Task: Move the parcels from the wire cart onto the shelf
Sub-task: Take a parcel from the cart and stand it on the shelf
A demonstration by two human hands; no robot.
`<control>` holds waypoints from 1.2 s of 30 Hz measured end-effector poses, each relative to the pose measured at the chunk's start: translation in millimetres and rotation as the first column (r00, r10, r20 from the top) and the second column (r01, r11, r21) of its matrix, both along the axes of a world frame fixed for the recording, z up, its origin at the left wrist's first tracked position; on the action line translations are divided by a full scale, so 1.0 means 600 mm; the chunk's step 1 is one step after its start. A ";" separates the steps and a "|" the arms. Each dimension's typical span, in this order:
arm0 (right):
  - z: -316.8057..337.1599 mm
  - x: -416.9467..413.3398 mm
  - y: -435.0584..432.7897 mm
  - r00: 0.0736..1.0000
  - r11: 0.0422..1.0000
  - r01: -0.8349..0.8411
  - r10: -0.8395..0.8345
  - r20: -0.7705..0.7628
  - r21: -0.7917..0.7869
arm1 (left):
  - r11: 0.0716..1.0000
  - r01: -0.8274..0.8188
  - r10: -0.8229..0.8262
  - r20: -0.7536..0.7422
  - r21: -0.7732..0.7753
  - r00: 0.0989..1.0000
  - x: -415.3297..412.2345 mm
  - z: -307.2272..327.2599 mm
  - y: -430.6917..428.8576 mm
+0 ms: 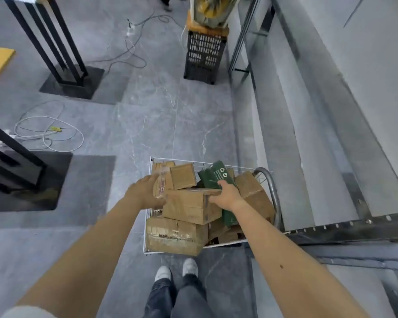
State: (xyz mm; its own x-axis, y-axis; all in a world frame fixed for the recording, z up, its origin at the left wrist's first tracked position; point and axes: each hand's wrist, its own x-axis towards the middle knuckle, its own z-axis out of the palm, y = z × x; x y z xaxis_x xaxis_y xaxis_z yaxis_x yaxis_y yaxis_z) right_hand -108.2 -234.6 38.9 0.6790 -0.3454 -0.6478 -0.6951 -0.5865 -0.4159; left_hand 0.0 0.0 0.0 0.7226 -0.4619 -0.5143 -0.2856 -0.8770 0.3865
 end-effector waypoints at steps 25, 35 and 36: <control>-0.163 0.019 0.003 0.472 0.292 0.880 -0.619 -0.627 0.374 | 0.804 -0.594 0.491 -0.560 -0.003 0.668 -0.074 -0.128 -0.097; -0.082 -0.049 0.085 0.352 0.149 0.895 -0.815 -0.460 0.421 | 0.284 -0.958 0.499 -0.860 0.041 0.111 -0.175 -0.014 -0.140; -0.077 -0.062 0.093 0.331 0.145 0.897 -0.846 -0.417 0.418 | 0.260 -0.965 0.481 -0.871 0.032 0.101 -0.183 -0.005 -0.142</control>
